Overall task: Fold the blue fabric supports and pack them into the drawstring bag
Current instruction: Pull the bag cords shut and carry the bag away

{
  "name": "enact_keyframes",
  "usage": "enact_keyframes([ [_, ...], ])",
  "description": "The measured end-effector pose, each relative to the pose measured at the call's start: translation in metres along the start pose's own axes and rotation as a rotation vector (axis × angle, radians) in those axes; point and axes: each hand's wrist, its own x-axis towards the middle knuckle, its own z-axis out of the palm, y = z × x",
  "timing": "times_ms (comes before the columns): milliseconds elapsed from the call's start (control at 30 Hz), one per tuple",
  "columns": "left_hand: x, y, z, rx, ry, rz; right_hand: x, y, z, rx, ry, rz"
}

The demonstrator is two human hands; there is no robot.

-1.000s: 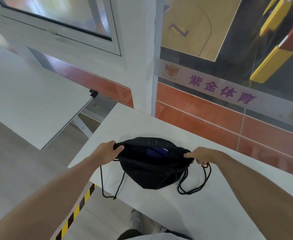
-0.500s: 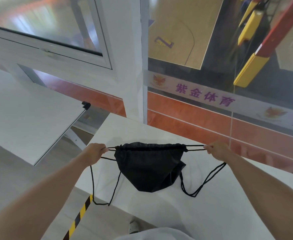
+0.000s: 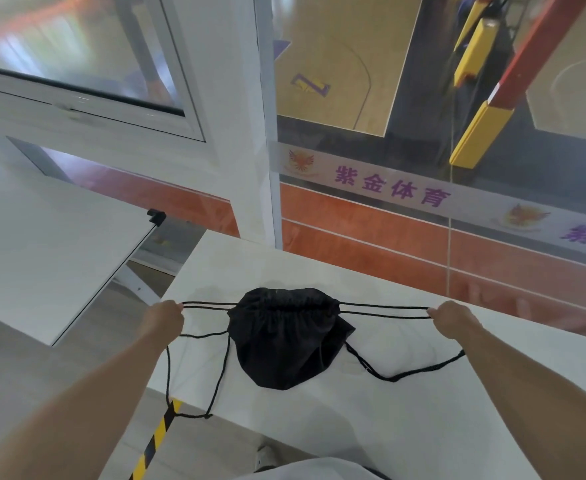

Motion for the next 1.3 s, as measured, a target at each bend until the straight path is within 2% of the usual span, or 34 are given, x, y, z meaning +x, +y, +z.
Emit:
enact_keyframes([
  [67,-0.015,0.014,0.000,-0.069,-0.049,0.025,0.009,-0.007,0.015,-0.044,-0.062,-0.046],
  [133,-0.034,0.039,-0.001,-0.004,-0.081,0.192,0.001,-0.026,0.024,-0.051,-0.104,-0.151],
  [233,-0.054,0.079,-0.005,-0.063,-0.138,0.430,-0.033,-0.078,0.025,0.000,-0.108,-0.368],
  [333,-0.063,0.105,0.001,-0.067,-0.212,0.573,-0.057,-0.124,0.033,0.041,-0.168,-0.558],
  [400,-0.069,0.112,0.009,-0.024,-0.216,0.569,-0.065,-0.143,0.040,0.035,-0.202,-0.591],
  [500,-0.072,0.116,0.019,-0.008,-0.129,0.547,-0.066,-0.149,0.051,0.052,-0.208,-0.579],
  [667,-0.066,0.109,0.024,-0.174,-0.072,0.508,-0.072,-0.150,0.056,0.127,-0.256,-0.588],
  [933,-0.069,0.114,-0.012,-0.273,-0.113,0.500,-0.089,-0.173,0.010,0.178,-0.281,-0.444],
  [1033,-0.071,0.116,-0.026,-0.357,-0.164,0.451,-0.093,-0.177,0.000,0.268,-0.308,-0.492],
  [1133,-0.069,0.115,-0.036,-0.305,-0.204,0.481,-0.094,-0.169,-0.006,0.305,-0.295,-0.562],
  [1300,-0.059,0.092,-0.043,-0.405,-0.240,0.476,-0.082,-0.147,-0.011,0.348,-0.299,-0.546],
])
